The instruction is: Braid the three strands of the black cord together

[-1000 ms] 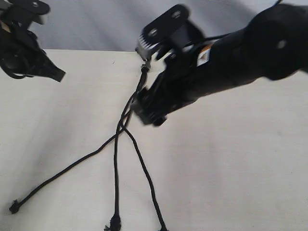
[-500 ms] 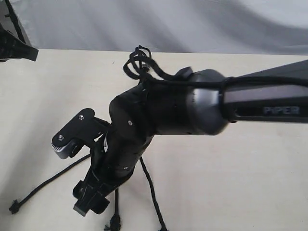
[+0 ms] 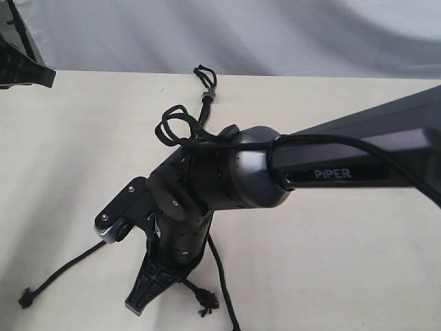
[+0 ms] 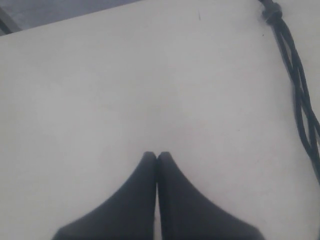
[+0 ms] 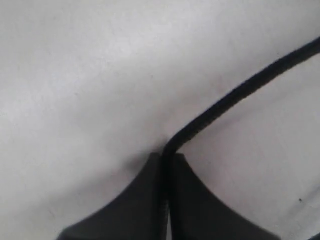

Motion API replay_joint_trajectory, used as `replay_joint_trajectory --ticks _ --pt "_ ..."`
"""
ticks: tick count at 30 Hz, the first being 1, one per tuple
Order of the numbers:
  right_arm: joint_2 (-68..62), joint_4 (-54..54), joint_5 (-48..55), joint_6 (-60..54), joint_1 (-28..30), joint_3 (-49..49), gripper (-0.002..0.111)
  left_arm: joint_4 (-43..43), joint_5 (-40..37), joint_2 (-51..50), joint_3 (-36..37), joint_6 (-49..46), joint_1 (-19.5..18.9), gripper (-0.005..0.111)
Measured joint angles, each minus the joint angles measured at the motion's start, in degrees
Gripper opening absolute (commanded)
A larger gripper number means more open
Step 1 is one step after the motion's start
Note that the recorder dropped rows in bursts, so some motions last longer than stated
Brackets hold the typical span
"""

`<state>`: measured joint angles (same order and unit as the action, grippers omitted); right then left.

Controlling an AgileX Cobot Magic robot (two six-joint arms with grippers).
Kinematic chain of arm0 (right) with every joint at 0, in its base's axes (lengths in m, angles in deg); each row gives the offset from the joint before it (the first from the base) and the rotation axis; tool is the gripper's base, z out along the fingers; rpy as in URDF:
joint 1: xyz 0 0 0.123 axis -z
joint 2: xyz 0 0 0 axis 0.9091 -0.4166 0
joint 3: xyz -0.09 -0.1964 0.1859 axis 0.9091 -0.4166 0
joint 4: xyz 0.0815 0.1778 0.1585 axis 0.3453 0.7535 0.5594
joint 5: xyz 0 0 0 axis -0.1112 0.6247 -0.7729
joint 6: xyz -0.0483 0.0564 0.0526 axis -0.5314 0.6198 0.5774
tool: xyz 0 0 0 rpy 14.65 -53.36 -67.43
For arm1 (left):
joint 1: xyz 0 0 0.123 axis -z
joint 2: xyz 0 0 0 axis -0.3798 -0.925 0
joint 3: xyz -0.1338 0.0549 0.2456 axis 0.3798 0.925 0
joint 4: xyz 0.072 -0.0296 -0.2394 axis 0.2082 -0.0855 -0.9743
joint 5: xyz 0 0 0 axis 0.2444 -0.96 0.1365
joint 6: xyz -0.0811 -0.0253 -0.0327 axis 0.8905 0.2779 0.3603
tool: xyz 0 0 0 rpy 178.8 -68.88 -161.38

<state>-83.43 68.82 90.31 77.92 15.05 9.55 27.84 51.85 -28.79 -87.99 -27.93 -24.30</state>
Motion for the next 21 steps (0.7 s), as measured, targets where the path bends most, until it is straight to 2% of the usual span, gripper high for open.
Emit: replay_joint_trajectory --ticks 7,16,21 --pt "2.9 -0.6 6.5 -3.7 0.0 5.3 0.0 0.0 0.0 0.0 0.0 0.0 0.0 0.001" --pt "4.5 -22.3 9.0 -5.4 1.4 8.3 0.0 0.0 0.0 0.0 0.0 0.0 0.0 0.001" --pt "1.7 -25.1 6.9 -5.2 4.5 7.9 0.0 0.0 0.0 0.0 0.0 0.0 0.0 0.001"
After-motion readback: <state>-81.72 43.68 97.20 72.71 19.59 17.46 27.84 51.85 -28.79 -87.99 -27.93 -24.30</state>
